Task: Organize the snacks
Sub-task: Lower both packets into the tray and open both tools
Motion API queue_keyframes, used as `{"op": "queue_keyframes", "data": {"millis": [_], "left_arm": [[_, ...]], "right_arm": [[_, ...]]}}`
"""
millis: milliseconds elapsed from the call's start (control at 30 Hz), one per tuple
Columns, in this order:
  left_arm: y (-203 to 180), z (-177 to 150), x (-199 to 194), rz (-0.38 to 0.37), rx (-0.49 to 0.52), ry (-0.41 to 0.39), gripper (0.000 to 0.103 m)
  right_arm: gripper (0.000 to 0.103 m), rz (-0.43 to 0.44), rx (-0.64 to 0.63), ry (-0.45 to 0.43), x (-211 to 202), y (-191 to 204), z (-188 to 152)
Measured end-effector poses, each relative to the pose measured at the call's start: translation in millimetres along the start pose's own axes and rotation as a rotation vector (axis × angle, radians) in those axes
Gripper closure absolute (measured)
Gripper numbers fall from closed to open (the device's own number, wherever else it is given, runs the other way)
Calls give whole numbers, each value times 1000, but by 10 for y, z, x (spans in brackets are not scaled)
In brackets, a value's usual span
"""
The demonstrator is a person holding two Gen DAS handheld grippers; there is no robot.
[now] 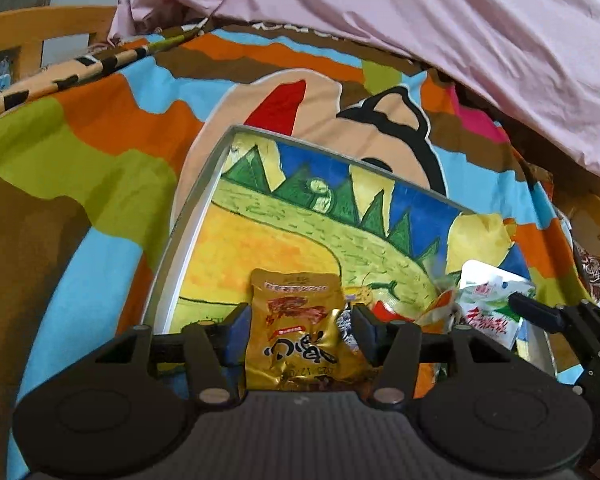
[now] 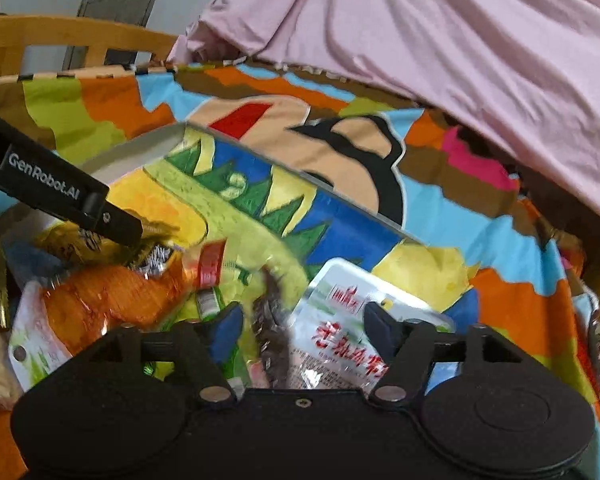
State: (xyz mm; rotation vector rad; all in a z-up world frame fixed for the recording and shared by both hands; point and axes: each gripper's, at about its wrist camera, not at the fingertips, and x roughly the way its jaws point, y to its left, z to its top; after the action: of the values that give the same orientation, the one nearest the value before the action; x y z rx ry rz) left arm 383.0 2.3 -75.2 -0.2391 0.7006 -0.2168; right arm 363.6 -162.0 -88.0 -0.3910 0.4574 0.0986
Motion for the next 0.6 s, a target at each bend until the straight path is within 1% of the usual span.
{"op": "queue_keyframes", "data": {"millis": [100,167,233,367,467,600], "left_arm": [[-59,22,-107,-1,18,-27,31],[-94,34,-202,-1,28,-51,29],[-117,46,-296,-3,29,-70,22],[-134,55,-550,-7,21,-124,17],[-150,51,-802,3,13,-197,11],[-162,-15,-1183,67,-11,-329,4]], "right_arm": [[18,-23,6,-35,-126,-50,72],[17,-39,19,-52,-211,-97,123],[15,-55,45,-74,-326,-155,180],[7,-73,99,-122,-595,-274,263],[4,-76,138,-158,-834,-338,298],[1,-63,163,-199,-1172,-372,313]]}}
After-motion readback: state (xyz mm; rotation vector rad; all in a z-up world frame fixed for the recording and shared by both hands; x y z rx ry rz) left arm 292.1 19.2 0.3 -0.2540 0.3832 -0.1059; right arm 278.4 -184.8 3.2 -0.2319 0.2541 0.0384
